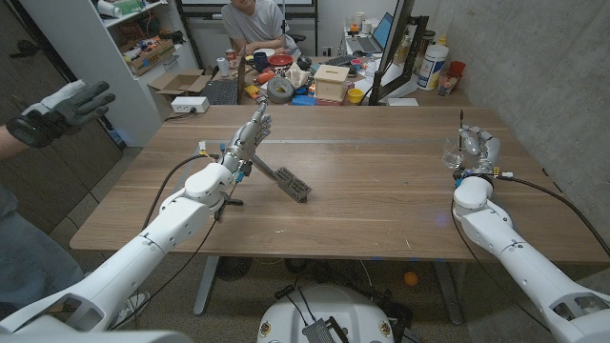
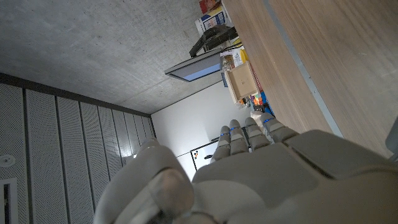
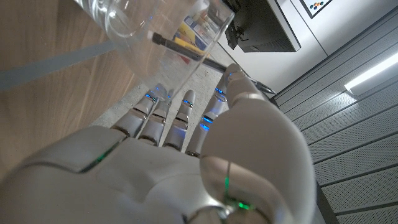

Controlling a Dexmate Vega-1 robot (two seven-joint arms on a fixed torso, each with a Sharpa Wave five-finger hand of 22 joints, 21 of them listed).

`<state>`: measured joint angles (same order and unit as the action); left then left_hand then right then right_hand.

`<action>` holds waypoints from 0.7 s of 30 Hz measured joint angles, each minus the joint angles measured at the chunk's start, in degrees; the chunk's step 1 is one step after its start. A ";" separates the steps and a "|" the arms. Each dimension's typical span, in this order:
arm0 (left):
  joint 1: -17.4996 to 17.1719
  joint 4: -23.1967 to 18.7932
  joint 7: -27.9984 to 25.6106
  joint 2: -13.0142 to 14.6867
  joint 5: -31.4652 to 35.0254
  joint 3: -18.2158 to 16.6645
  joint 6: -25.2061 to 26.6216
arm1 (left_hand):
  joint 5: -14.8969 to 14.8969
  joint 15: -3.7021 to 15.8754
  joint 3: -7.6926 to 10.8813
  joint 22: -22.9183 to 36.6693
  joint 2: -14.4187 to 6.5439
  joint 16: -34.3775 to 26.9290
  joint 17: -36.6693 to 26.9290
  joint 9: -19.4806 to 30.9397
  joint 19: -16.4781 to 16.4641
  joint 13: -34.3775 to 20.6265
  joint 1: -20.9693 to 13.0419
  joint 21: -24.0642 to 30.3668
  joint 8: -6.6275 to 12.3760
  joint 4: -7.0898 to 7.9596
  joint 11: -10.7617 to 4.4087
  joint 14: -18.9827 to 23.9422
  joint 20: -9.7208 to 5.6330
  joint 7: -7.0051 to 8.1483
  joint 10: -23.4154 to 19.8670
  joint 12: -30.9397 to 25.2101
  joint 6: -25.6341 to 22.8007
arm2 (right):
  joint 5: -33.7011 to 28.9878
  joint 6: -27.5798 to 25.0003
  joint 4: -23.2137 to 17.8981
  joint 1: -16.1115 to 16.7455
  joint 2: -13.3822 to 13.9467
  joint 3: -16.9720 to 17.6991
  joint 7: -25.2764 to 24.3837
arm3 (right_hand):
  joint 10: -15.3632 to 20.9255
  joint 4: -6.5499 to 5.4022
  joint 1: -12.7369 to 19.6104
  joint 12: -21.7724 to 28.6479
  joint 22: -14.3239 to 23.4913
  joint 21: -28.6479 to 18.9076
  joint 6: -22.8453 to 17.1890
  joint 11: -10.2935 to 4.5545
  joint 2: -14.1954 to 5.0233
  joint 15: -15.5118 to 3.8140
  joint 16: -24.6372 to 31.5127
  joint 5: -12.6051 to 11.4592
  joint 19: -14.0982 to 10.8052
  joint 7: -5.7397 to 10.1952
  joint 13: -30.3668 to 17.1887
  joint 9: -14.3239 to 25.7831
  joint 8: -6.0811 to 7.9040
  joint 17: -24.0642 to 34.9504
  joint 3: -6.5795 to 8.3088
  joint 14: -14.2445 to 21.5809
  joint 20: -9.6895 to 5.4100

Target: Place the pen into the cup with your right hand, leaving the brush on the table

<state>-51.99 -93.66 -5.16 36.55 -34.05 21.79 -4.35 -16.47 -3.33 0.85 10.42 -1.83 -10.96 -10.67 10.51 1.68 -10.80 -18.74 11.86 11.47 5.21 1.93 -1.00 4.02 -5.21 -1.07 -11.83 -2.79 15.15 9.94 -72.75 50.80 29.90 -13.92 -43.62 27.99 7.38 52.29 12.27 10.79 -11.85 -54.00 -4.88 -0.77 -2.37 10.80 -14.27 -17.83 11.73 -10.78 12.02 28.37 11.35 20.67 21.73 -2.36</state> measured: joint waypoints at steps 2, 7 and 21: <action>0.16 0.04 0.00 -0.06 0.03 0.06 0.03 | 0.00 -0.07 0.00 0.00 0.00 0.00 0.00 0.00 0.00 0.00 0.00 0.00 0.00 0.00 0.00 -0.07 0.00 0.00 0.00 0.00 0.00 | 0.16 0.00 0.02 0.04 0.03 -0.10 0.13 | -0.52 -0.06 -0.17 -0.08 0.00 0.10 0.68 -0.09 -0.26 -0.09 0.00 0.00 0.45 0.67 0.00 0.04 -0.72 0.00 -0.06 -0.26 0.00; 0.55 0.45 0.07 -0.30 0.16 0.29 0.04 | 0.00 0.29 0.00 0.00 0.00 0.00 0.00 0.00 0.00 0.00 0.00 0.00 0.00 0.00 0.00 -0.42 0.00 0.00 0.00 0.00 0.00 | 0.57 -0.20 -0.04 0.22 0.43 -0.28 1.10 | -2.89 -0.78 -1.15 -0.53 0.00 0.22 6.31 1.23 -1.65 0.21 -0.05 0.05 2.17 0.25 0.00 2.80 -4.02 0.00 -0.77 -2.48 0.13; 2.08 2.31 0.64 -2.17 0.75 1.65 -0.43 | 0.00 0.28 0.01 0.00 -0.23 0.00 0.00 0.00 0.00 0.00 -0.23 0.00 0.00 0.00 -0.20 -0.42 -0.01 0.00 0.20 -0.01 0.01 | 1.22 -0.41 -2.13 1.68 3.07 -0.28 3.81 | -6.63 -1.61 -3.27 -0.96 0.00 0.67 16.47 3.36 0.46 2.05 -0.04 0.34 4.82 0.64 0.00 0.22 -10.90 -0.16 -2.09 -5.07 1.55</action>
<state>-49.91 -91.35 -4.52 34.37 -33.30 23.44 -4.78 -16.47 -3.04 0.86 10.42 -2.05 -10.96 -10.67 10.50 1.67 -10.80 -18.97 11.86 11.47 5.21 1.73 -1.41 4.01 -5.21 -0.87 -11.83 -2.77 16.37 9.53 -74.88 52.48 32.97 -14.20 -39.82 21.35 5.76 49.02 11.31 10.79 -11.18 -37.53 -1.52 -0.31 -0.32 10.75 -13.93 -13.02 12.37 -10.78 12.24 17.47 11.18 18.58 16.66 -0.80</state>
